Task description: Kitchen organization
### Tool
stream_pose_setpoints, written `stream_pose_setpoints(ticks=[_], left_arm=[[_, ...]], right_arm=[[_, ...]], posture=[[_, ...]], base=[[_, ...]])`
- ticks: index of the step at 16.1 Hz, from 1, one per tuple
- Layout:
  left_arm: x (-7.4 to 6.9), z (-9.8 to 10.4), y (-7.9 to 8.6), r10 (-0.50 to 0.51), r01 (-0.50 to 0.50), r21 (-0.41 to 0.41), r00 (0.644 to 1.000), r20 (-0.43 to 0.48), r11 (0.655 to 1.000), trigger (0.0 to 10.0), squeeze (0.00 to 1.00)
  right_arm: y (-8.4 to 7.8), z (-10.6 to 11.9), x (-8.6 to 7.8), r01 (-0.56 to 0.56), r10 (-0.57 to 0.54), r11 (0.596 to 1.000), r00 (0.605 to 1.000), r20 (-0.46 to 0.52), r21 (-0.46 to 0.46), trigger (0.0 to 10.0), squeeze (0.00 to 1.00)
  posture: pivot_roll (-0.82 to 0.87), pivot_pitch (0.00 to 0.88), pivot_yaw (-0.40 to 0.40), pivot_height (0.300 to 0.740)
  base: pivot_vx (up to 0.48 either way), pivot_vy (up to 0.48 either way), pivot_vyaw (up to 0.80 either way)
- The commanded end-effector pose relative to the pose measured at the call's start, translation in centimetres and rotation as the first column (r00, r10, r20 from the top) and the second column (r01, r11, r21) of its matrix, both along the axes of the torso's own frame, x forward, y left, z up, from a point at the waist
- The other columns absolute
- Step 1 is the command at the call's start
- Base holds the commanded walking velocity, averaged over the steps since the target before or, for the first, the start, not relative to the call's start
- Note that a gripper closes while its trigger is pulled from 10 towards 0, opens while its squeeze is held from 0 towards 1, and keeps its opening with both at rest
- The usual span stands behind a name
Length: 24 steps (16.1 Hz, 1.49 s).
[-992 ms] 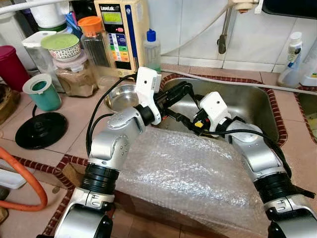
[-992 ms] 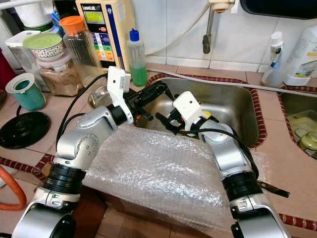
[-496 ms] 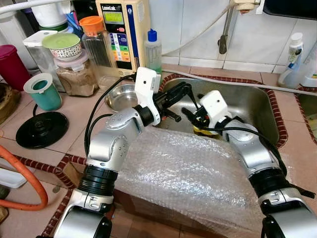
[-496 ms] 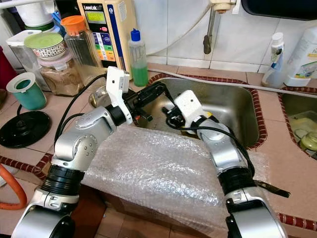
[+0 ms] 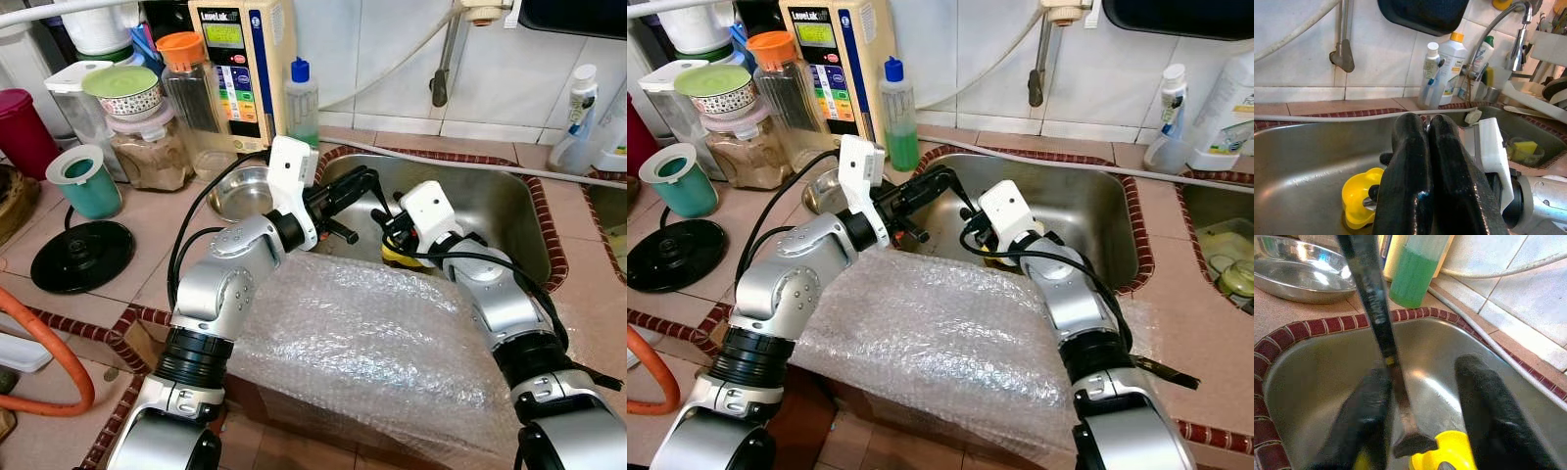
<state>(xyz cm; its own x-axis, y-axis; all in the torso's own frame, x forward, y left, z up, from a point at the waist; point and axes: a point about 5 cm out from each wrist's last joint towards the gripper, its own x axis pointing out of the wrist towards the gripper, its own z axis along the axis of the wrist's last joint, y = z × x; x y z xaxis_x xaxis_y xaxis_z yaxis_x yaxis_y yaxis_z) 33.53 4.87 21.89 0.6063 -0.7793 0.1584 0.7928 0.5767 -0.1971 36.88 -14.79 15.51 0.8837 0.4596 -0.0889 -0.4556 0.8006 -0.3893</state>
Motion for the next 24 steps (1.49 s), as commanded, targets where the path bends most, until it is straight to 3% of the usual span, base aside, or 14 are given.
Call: stream_pose_setpoints(ticks=[1,15,16,17,18,19,20,24], left_arm=[[-0.2,0.5,-0.1,-0.005,0.005,0.009,1.0,0.023,1.0,0.0,0.0],[0.2,-0.3,0.2,0.021,-0.023,0.071,0.999,0.036,0.997,0.3,0.0],[0.2,-0.8,0.2,0.027,-0.029,0.079,0.999,0.027,0.996,2.4,0.0],[0.1,-1.2,0.3,0.035,-0.037,0.09,0.999,0.02,0.995,8.2,0.0],[0.1,-1.5,0.5,0.047,-0.047,0.088,0.999,0.008,0.995,10.0,0.0],[0.2,-1.8,0.7,0.064,-0.064,0.085,0.998,-0.004,0.994,10.0,0.55],[0.2,-2.1,0.8,0.078,-0.077,0.081,0.997,-0.013,0.994,10.0,1.0],[0.9,-3.7,2.6,0.243,-0.241,0.076,0.97,-0.023,0.968,10.0,1.0]], right_arm=[[0.2,0.9,0.4,-0.001,0.0,1.0,1.0,0.03,0.015,0.0,0.0],[-0.2,1.7,0.7,0.029,-0.032,0.999,0.997,0.069,0.043,0.0,0.0],[-0.2,1.6,0.7,0.032,-0.034,0.999,0.997,0.067,0.042,0.0,0.0],[-0.2,1.5,0.7,0.034,-0.036,0.999,0.997,0.065,0.039,0.0,0.0],[-0.2,1.4,0.7,0.037,-0.039,0.999,0.997,0.064,0.036,0.0,0.0],[-0.3,1.3,0.8,0.043,-0.045,0.999,0.997,0.063,0.028,0.0,0.0],[-0.3,1.2,0.8,0.049,-0.051,0.999,0.997,0.061,0.022,0.0,0.0],[-2.0,0.6,1.2,0.171,-0.17,0.985,0.984,0.059,-0.017,0.0,0.0]], posture=[[-0.01,0.0,0.072,0.74],[-0.01,0.0,0.078,0.74],[-0.01,0.0,0.077,0.74],[0.0,0.0,0.076,0.74],[0.0,0.0,0.077,0.74],[0.0,0.0,0.076,0.74],[0.0,0.0,0.077,0.74],[0.01,0.0,0.076,0.74]], base=[[0.0,0.0,0.0],[0.0,0.0,0.0],[0.0,0.0,0.0],[0.0,0.0,0.0],[0.0,0.0,0.0],[0.0,0.0,0.0],[0.0,0.0,0.0],[0.0,0.0,0.0]])
